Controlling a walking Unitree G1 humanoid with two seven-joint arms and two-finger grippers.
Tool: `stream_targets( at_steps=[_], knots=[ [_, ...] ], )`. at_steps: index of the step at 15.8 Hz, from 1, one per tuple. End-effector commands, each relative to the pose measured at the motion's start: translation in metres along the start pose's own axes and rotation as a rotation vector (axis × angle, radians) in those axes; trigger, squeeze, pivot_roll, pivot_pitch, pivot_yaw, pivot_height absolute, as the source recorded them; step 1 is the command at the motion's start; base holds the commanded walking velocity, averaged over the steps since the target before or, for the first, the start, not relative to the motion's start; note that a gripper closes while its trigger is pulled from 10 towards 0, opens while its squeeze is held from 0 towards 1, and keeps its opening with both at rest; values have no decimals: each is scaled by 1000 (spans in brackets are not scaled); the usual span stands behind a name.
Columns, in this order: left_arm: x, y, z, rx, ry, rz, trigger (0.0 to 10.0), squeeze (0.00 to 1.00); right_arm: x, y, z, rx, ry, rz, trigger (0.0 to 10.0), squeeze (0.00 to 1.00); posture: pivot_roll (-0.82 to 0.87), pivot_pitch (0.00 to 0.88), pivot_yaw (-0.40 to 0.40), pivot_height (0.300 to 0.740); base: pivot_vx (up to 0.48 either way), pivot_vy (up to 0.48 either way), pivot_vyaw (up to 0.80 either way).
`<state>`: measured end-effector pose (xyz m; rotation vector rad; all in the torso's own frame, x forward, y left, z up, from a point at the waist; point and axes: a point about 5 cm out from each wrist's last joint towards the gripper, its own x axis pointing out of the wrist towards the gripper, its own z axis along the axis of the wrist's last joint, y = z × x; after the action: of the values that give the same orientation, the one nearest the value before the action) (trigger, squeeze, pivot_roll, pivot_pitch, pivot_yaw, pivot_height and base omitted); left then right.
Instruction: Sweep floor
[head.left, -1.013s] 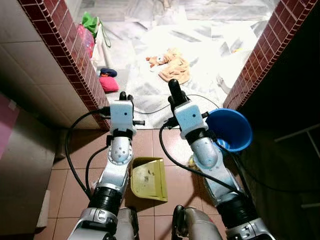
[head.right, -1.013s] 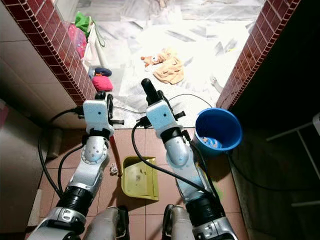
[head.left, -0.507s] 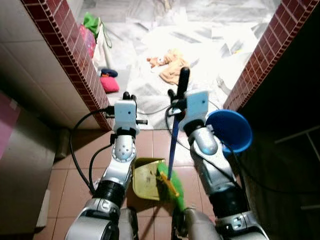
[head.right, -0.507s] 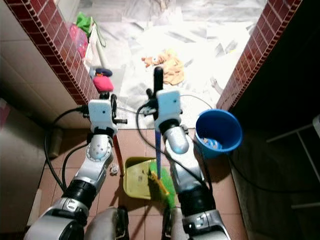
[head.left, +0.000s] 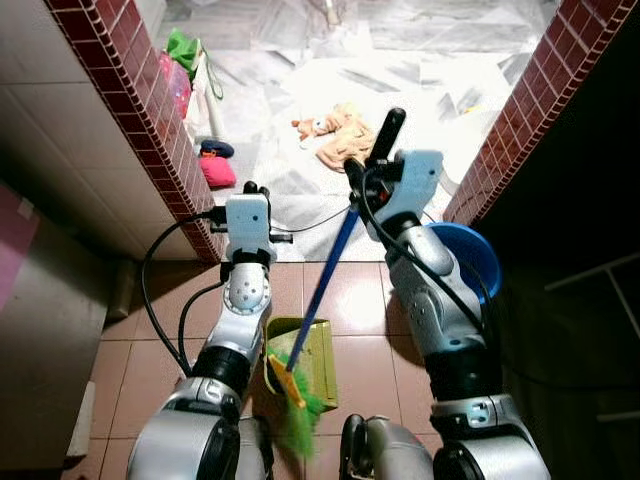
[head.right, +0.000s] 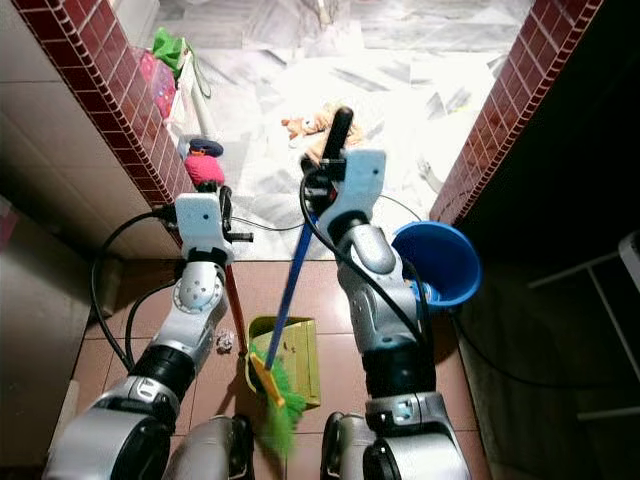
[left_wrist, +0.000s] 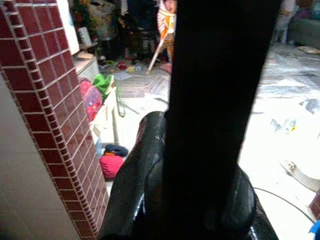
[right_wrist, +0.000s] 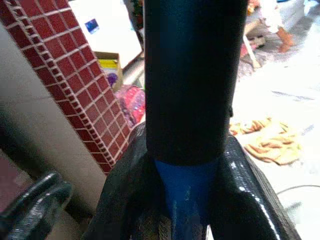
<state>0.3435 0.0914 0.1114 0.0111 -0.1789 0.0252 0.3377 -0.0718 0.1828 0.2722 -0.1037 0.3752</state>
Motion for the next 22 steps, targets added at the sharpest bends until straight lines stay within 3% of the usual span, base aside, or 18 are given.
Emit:
stream_targets(
  at_steps=[1, 2, 3, 4, 8, 12, 14, 18, 22],
  knots=[
    [-7, -1, -16, -32, 96, 37, 10000, 0, 3, 5, 8, 47, -30, 33, 10000, 0, -98, 101, -23, 731, 0, 0, 0],
    [-7, -1, -18, -37, 114, 38, 10000, 0, 4, 2, 10, 28, -37, 37, 10000, 0, -97, 92, -21, 731, 0, 0, 0],
    [-5, -3, -22, -63, 168, -13, 10000, 0, 5, -10, 22, -99, -87, 46, 10000, 0, -97, 77, -16, 731, 0, 0, 0],
    [-4, -2, -21, -75, 156, -18, 10000, 0, 5, -19, 25, -146, -98, 26, 10000, 0, -99, 69, -11, 731, 0, 0, 0],
    [0, 3, -23, -210, 182, -27, 10000, 0, 3, -42, 33, -163, -109, -47, 10000, 0, -108, 49, 3, 731, 0, 0, 0],
    [0, 5, -24, -177, 188, -29, 10000, 0, 8, -35, 68, -231, -267, -36, 10000, 0, -114, 44, 11, 731, 0, 0, 0],
    [1, 5, -24, -187, 190, -38, 10000, 0, 9, -37, 75, -260, -293, -47, 10000, 0, -116, 41, 14, 731, 0, 0, 0],
    [10, 17, -14, -197, 144, -10, 10000, 0, 6, -45, 80, -427, -325, -88, 10000, 0, -120, 40, 14, 731, 0, 0, 0],
    [17, 39, -4, -212, 95, 28, 10000, 0, -1, -53, 65, -387, -288, -173, 10000, 0, -90, 44, 11, 731, 0, 0, 0]
  ],
)
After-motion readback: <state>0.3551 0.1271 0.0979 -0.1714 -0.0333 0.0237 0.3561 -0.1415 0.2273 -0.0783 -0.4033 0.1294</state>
